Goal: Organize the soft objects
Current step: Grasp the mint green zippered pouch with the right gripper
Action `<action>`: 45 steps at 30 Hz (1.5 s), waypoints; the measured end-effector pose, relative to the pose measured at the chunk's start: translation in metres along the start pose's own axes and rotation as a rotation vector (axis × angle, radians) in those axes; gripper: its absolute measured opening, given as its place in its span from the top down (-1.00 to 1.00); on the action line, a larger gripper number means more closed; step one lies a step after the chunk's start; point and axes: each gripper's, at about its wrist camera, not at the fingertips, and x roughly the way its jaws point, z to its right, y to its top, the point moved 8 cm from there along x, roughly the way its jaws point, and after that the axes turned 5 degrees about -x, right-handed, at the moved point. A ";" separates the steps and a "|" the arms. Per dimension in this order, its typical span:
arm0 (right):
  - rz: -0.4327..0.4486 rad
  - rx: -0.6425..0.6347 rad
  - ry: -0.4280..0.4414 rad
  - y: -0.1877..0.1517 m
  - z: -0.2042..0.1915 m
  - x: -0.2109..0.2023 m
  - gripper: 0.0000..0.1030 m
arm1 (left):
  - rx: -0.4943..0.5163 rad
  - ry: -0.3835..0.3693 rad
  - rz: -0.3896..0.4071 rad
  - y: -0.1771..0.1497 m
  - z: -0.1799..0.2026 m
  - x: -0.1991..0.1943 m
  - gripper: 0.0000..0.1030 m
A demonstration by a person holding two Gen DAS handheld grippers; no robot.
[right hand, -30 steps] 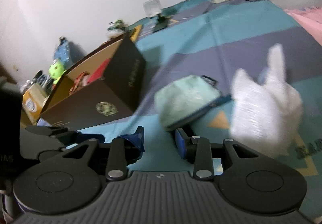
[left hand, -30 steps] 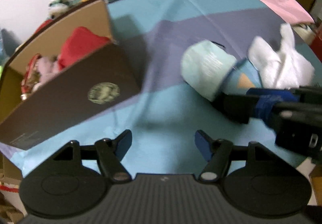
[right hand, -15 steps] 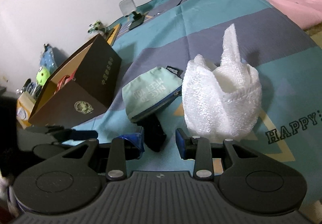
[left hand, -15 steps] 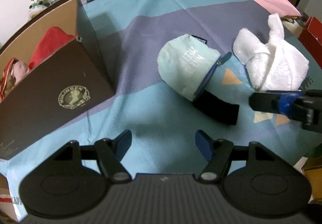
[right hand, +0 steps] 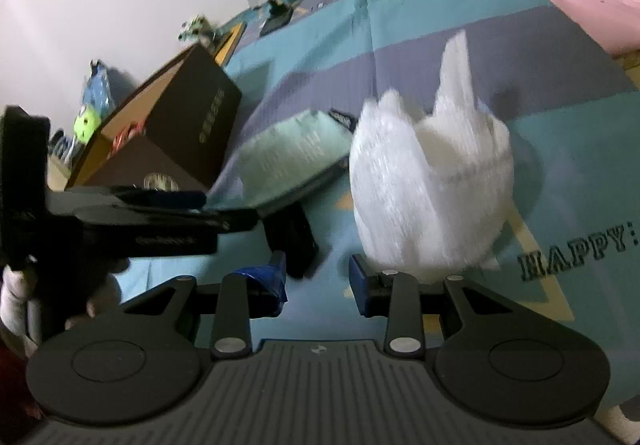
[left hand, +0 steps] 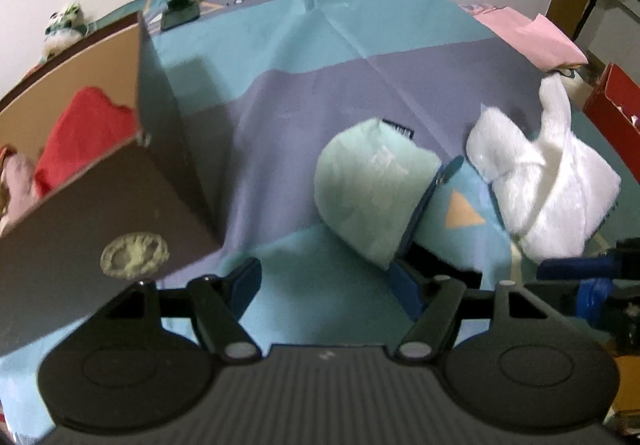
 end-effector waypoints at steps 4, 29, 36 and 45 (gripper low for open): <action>0.077 0.017 -0.014 0.026 -0.004 0.002 0.66 | 0.018 -0.004 0.008 0.007 0.002 0.010 -0.43; -0.072 -0.075 -0.140 0.087 -0.007 0.105 0.63 | -0.093 -0.114 0.005 0.020 -0.023 0.013 -0.69; -0.083 -0.017 -0.108 0.085 -0.010 0.106 0.58 | -0.129 -0.135 -0.020 0.021 -0.027 0.011 -0.69; -0.161 0.070 0.025 0.068 -0.027 0.103 0.58 | -0.137 -0.118 -0.032 0.017 -0.028 0.011 -0.69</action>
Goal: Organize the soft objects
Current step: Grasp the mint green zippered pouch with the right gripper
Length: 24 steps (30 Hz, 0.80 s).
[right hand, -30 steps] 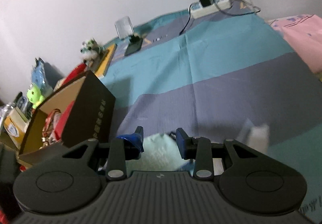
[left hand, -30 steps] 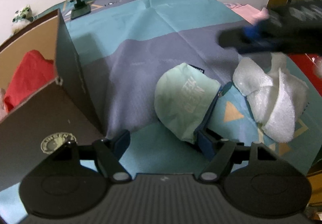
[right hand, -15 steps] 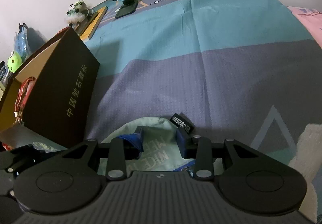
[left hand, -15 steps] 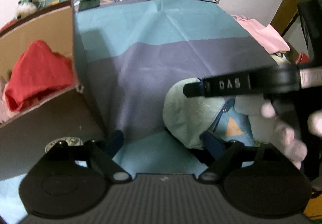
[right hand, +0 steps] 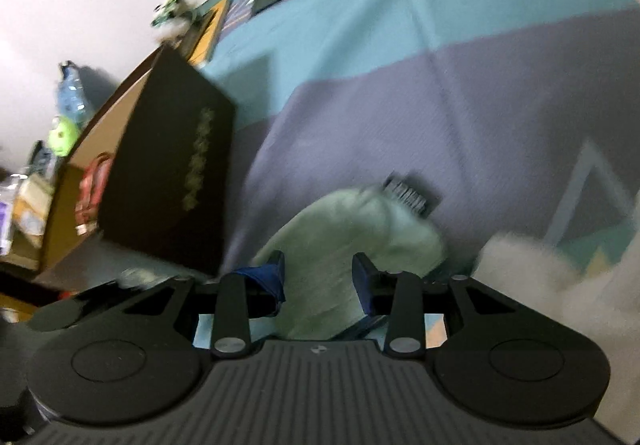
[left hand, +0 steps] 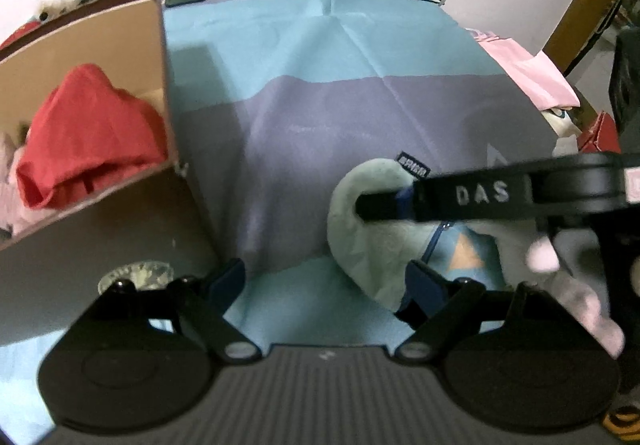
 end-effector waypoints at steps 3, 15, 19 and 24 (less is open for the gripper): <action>0.016 -0.041 -0.018 -0.003 -0.007 -0.004 0.58 | -0.010 0.002 -0.003 -0.004 -0.002 -0.001 -0.69; 0.101 -0.073 -0.170 0.018 0.022 -0.004 0.59 | -0.049 -0.055 0.032 0.006 0.006 0.007 -0.69; 0.114 -0.116 -0.167 0.014 0.021 -0.006 0.57 | -0.073 -0.063 0.025 0.007 0.009 0.020 -0.29; 0.110 -0.046 -0.102 0.015 0.031 -0.012 0.63 | -0.062 -0.091 0.015 0.004 0.019 0.028 0.26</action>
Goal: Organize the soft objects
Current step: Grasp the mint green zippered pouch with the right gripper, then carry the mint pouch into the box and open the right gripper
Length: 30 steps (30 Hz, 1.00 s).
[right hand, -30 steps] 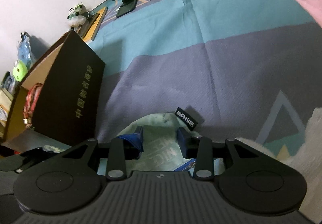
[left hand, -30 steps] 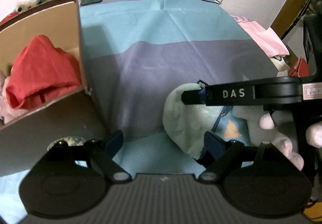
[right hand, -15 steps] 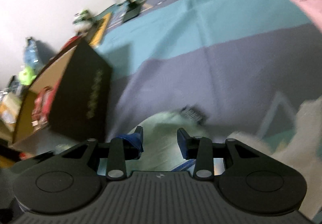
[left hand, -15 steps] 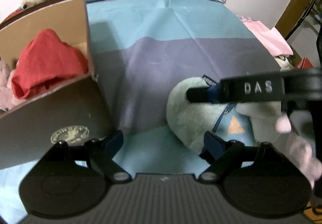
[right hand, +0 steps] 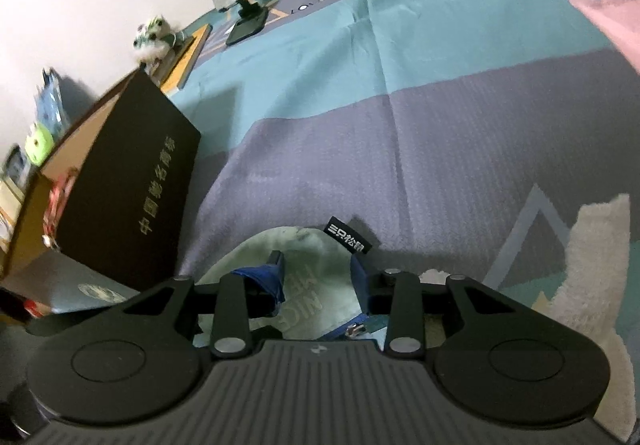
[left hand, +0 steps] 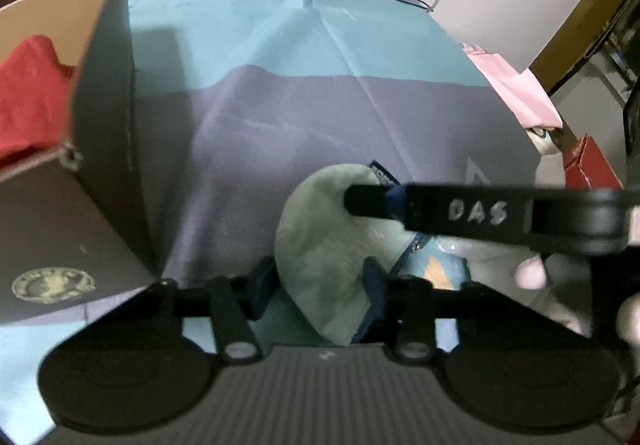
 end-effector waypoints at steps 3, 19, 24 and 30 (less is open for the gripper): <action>-0.007 0.006 0.026 0.000 0.002 0.000 0.64 | 0.008 0.002 0.005 -0.001 0.004 0.000 0.41; 0.011 0.149 0.238 0.008 -0.019 -0.029 0.59 | -0.021 -0.081 0.125 0.028 0.005 -0.057 0.86; 0.020 0.137 0.327 0.012 -0.046 -0.042 0.59 | -0.029 -0.122 0.212 0.035 0.007 -0.098 0.87; 0.060 0.140 0.425 0.022 -0.078 -0.062 0.60 | -0.057 -0.139 0.294 0.039 -0.001 -0.144 0.87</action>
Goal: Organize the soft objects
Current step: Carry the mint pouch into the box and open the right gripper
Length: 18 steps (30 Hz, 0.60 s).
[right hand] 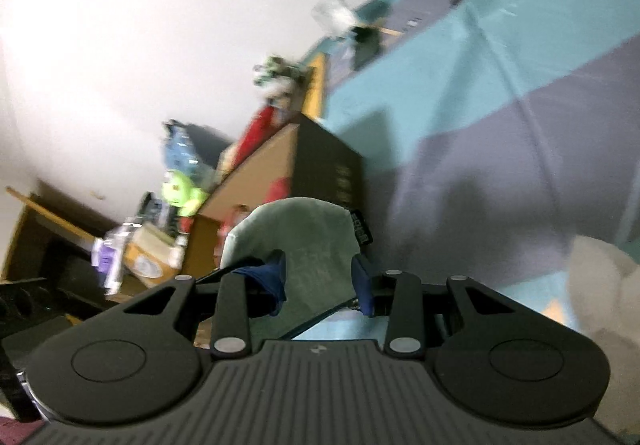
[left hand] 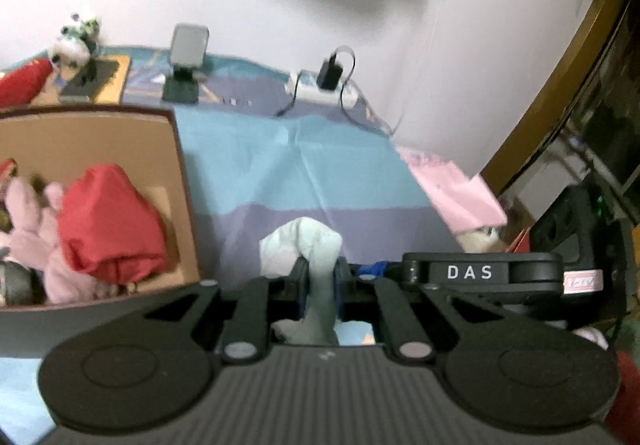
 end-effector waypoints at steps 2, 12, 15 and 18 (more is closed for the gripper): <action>0.012 -0.020 0.038 0.007 -0.017 0.000 0.60 | -0.002 -0.006 0.041 0.009 0.000 -0.017 0.87; 0.027 -0.142 0.171 0.026 -0.091 0.042 0.60 | 0.014 0.045 0.233 0.059 -0.032 -0.089 0.86; 0.008 -0.200 0.142 0.021 -0.104 0.067 0.60 | 0.013 0.068 0.251 0.064 -0.052 -0.095 0.86; -0.015 -0.255 0.093 0.012 -0.108 0.090 0.60 | -0.020 0.082 0.230 0.062 -0.079 -0.092 0.86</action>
